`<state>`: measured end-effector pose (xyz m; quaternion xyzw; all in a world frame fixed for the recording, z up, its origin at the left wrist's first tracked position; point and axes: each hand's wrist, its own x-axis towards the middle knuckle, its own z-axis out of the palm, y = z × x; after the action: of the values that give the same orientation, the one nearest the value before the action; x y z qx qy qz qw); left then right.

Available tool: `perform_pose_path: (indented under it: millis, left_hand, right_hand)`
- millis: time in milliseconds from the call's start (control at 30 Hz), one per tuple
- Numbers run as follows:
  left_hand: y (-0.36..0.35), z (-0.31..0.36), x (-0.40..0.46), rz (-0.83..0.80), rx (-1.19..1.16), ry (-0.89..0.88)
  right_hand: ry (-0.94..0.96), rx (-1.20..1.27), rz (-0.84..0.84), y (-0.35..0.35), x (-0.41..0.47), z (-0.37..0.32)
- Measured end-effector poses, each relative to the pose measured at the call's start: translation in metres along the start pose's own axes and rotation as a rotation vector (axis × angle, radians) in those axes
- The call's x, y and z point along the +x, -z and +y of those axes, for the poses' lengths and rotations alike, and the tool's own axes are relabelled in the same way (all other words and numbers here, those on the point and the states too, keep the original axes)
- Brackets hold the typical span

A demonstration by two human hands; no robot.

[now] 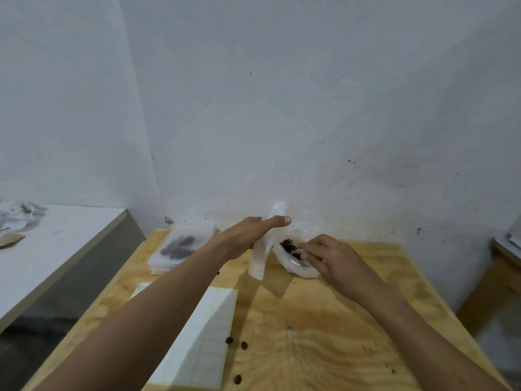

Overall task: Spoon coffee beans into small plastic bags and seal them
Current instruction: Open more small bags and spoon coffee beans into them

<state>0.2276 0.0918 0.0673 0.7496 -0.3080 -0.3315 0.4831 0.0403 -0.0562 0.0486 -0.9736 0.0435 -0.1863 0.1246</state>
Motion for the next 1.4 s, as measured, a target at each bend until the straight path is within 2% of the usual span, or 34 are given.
perform_pose_path:
  millis: [67, 133, 267, 433, 567, 700, 800, 967, 1200, 1400]
  left_hand:
    - [-0.001, 0.002, 0.007, -0.025, -0.027, 0.01]
    - [-0.004, 0.002, 0.014, -0.026, -0.033, 0.024]
    - [-0.013, -0.004, 0.024, 0.0, -0.022, 0.036]
    - [-0.012, -0.009, 0.027, 0.052, -0.077, -0.04]
    - [-0.006, -0.008, 0.022, 0.065, -0.092, -0.119]
    - [-0.005, -0.004, 0.013, -0.035, -0.085, -0.196]
    - [-0.003, -0.005, 0.007, -0.039, -0.075, -0.219]
    - [0.002, -0.012, -0.002, -0.052, -0.043, -0.251]
    - [0.007, -0.014, -0.006, -0.015, 0.021, -0.218]
    - [0.0, -0.011, -0.007, 0.018, 0.039, -0.203]
  right_hand:
    - [-0.066, -0.054, 0.174, 0.004, 0.005, 0.001]
    - [-0.273, -0.008, 0.268, 0.007, 0.008, 0.004]
    - [-0.614, 0.058, 0.269, 0.005, 0.015, 0.013]
    - [-0.86, 0.252, 0.278, -0.001, 0.024, 0.028]
    - [-0.905, 0.33, 0.259, -0.005, 0.032, 0.031]
    - [-0.972, 0.468, 0.242, -0.014, 0.031, 0.027]
    - [-1.056, 0.584, 0.263, -0.017, 0.024, 0.029]
    - [-1.005, 0.629, 0.353, -0.033, 0.012, 0.026]
    - [-1.05, 0.862, 0.336, -0.043, 0.007, 0.031]
    - [-1.055, 0.929, 0.302, -0.042, 0.005, 0.031]
